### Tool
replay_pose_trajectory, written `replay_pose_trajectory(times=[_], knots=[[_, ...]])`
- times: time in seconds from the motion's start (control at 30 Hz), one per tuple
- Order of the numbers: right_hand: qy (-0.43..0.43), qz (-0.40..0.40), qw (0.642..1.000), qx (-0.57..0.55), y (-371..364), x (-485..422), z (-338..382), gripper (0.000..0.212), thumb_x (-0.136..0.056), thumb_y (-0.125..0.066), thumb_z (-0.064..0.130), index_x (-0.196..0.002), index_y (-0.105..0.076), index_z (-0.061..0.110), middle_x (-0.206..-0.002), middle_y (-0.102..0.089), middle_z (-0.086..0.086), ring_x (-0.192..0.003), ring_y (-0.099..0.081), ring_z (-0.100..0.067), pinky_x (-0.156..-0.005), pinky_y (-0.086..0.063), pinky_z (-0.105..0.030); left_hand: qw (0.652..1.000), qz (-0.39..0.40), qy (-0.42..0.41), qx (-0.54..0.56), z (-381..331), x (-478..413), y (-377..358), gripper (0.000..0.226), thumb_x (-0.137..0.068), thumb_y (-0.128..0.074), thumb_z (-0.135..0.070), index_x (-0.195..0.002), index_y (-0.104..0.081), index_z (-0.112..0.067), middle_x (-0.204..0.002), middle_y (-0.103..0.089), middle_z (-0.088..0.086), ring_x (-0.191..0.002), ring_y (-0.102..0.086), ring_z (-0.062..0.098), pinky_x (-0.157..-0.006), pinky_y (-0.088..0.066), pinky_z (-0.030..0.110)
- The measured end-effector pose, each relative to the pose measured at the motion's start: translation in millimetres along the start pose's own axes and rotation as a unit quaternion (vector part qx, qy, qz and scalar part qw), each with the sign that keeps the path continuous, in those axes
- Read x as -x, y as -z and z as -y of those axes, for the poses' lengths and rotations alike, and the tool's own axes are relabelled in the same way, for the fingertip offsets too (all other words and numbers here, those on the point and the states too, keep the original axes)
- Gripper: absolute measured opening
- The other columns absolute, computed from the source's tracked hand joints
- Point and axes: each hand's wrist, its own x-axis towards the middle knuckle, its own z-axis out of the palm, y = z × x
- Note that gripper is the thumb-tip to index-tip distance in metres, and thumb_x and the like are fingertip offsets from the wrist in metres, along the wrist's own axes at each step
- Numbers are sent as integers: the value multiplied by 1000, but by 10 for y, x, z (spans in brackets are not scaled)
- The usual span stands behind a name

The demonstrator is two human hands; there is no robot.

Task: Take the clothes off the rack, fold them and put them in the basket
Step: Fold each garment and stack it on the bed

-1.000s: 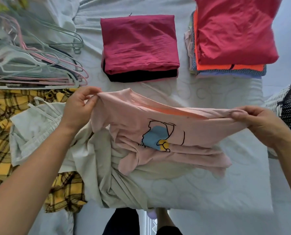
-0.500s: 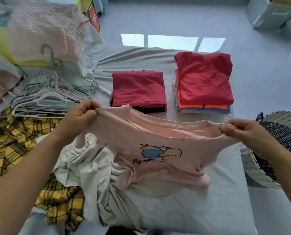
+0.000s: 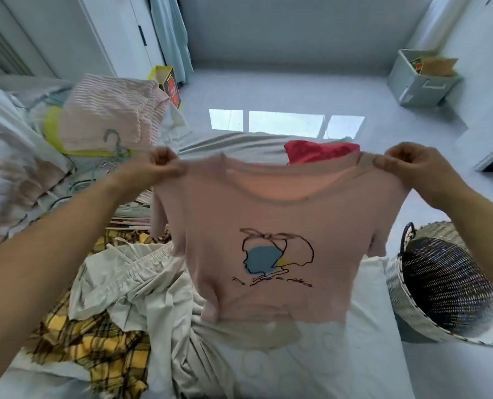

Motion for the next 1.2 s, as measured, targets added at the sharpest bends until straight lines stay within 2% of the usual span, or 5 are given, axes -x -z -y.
replay_pose_trajectory(times=[0.2,0.43,0.73,1.03,1.2], knots=[[69,-58,996,-8,347,-345,762,48,-53,-72,64,-75,-70,21,-53,-60,16,-52,-49,2,-52,-40,-10,976,-152,-127,89,-733,-300,398,22,-80,-69,-13,-64,-71,-27,-61,-66,-14,-61,-58,1,-67,-48,17],[64,-13,998,-20,749,-242,769,59,-46,-74,75,-74,-71,23,-79,-64,-3,-78,-59,-18,-80,-52,-34,963,-77,-210,151,-1083,289,469,17,-56,-84,-35,-66,-72,-28,-63,-65,-16,-65,-61,-1,-67,-49,12],[-71,205,976,-29,60,1027,-489,13,-74,-64,8,-62,-61,6,-56,-51,4,-56,-46,-4,-50,-33,-11,997,63,20,27,391,1055,-289,51,-45,-80,-61,-77,-73,-22,-77,-67,-2,-74,-61,8,-69,-51,20],[-263,393,872,124,-910,1956,-2253,25,-79,-73,27,-59,-57,27,-55,-44,7,-54,-38,-1,-57,-27,-20,927,242,285,-36,2095,1499,-1324,10,-77,-75,-18,-76,-66,-14,-67,-61,-6,-66,-54,3,-63,-41,15],[-294,480,805,189,-1336,2370,-2719,10,-74,-60,55,-67,-54,57,-62,-53,36,-63,-49,8,-64,-35,-8,851,368,358,-116,2774,1651,-1749,33,-80,-65,-9,-61,-62,-35,-61,-57,-20,-67,-52,-5,-63,-37,7]])
